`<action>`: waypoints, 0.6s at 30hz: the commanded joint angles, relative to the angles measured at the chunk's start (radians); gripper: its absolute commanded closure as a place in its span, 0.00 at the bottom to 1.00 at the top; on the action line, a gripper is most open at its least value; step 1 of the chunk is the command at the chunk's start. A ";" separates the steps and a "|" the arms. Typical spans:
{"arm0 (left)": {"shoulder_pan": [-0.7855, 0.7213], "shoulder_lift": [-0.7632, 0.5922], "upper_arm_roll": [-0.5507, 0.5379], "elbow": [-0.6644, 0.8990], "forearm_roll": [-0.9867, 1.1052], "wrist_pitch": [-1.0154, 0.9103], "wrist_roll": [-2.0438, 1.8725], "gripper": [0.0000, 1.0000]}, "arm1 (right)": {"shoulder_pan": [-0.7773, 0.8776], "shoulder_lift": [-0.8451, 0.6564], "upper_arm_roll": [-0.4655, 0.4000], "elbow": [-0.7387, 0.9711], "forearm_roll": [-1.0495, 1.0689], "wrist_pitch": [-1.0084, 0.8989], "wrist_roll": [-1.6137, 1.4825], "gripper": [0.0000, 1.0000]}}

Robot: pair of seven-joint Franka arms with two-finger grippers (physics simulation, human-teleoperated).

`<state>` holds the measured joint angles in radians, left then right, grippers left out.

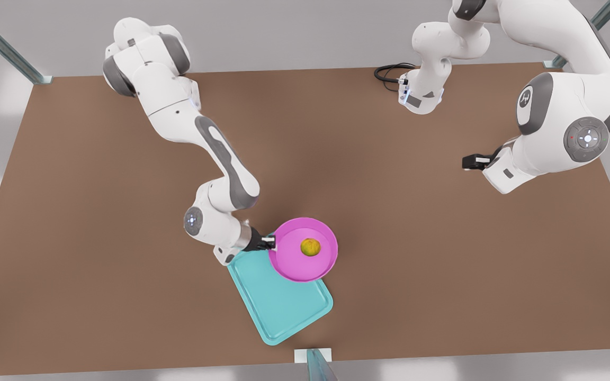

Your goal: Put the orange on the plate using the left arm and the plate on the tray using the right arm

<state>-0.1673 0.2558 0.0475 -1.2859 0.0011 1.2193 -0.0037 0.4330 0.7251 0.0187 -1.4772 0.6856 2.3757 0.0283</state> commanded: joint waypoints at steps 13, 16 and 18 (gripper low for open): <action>0.000 0.000 0.000 -0.001 0.000 -0.003 0.008 0.00 | -0.091 0.050 -0.005 0.017 -0.009 0.116 0.016 0.00; 0.000 0.002 0.000 0.000 0.000 -0.001 0.008 0.00 | -0.086 0.033 0.001 0.017 -0.001 0.112 0.025 0.00; 0.000 0.002 0.000 0.000 0.004 -0.001 0.008 0.00 | -0.088 -0.010 0.001 0.015 -0.008 0.097 0.022 0.00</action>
<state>-0.1672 0.2586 0.0475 -1.2859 0.0028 1.2180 0.0016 0.3442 0.7252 0.0176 -1.4644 0.6782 2.4699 0.0359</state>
